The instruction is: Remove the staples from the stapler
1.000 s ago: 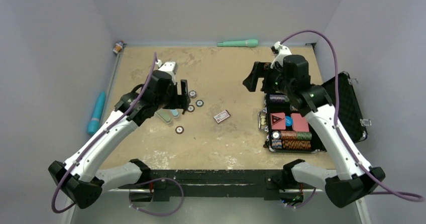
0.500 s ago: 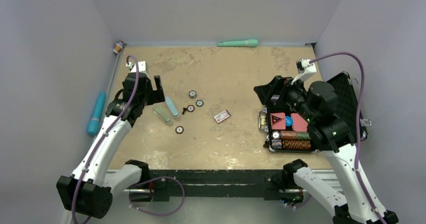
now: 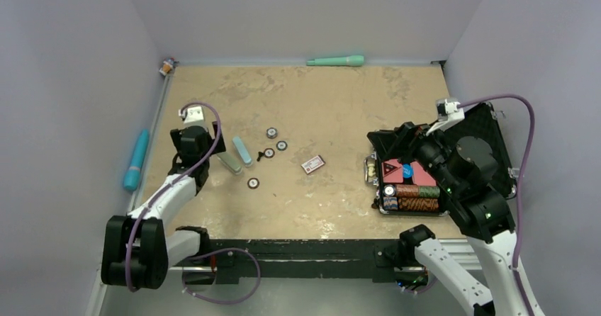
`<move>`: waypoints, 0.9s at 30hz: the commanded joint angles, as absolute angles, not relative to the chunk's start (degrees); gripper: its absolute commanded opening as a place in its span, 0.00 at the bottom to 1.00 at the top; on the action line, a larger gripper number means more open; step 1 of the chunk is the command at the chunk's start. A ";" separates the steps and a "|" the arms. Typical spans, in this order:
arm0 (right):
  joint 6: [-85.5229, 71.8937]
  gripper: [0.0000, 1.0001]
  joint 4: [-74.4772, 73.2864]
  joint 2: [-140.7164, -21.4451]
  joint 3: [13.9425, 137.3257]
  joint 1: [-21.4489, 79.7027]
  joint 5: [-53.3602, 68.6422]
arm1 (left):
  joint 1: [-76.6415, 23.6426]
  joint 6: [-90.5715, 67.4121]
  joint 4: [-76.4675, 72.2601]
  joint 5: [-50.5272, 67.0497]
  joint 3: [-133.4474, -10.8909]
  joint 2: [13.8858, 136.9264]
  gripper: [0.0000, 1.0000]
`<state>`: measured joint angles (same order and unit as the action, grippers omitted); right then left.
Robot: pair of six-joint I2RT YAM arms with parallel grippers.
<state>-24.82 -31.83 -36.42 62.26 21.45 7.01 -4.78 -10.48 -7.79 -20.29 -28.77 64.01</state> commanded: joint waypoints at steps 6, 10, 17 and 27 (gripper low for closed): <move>-25.36 0.99 -32.74 -27.08 59.69 21.37 4.83 | -4.13 -1.46 -36.59 -10.97 -24.49 72.24 1.00; -26.84 0.99 -34.93 -24.48 57.98 21.37 5.22 | -3.18 -0.93 -41.71 -7.72 -22.83 75.11 1.00; -30.03 0.99 -36.77 -20.27 52.71 21.36 5.58 | -3.19 -2.24 -51.58 -12.02 -18.08 77.28 1.00; -35.07 0.99 -35.15 -20.69 48.39 21.38 5.10 | -3.16 -2.31 -52.80 -12.22 -17.93 77.52 1.00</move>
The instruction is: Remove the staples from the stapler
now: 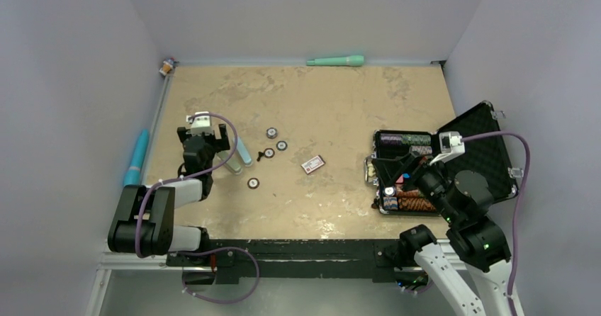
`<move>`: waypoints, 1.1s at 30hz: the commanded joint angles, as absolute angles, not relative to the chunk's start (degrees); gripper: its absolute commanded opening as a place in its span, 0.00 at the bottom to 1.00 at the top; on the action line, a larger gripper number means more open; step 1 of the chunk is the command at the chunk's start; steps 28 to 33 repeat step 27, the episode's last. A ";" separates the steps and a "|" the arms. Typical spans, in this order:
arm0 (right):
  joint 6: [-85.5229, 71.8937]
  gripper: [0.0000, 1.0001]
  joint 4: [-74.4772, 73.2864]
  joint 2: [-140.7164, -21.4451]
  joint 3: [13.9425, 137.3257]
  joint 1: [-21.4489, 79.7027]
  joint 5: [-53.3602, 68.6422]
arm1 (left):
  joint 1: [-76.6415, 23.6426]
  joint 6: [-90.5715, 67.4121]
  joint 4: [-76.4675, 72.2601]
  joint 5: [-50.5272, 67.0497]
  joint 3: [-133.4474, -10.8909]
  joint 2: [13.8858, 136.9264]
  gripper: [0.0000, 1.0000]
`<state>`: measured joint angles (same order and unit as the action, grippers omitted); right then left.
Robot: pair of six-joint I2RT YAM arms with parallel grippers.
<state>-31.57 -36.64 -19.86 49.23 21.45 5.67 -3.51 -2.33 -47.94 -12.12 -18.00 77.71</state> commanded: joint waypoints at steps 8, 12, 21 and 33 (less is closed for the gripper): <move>-37.75 0.99 -30.97 -20.32 44.93 21.39 9.65 | -3.17 -2.29 -52.82 -12.22 -17.93 77.52 1.00; -39.13 0.99 -30.79 -19.75 44.50 21.36 10.03 | -3.19 -2.36 -52.82 -12.22 -17.93 77.56 1.00; -42.41 0.99 -28.98 -16.50 41.95 21.36 11.37 | -3.16 -2.27 -52.82 -12.22 -17.93 77.55 1.00; -42.14 0.99 -28.81 -16.48 42.33 21.36 12.34 | -3.16 -2.31 -52.82 -12.22 -17.93 77.54 1.00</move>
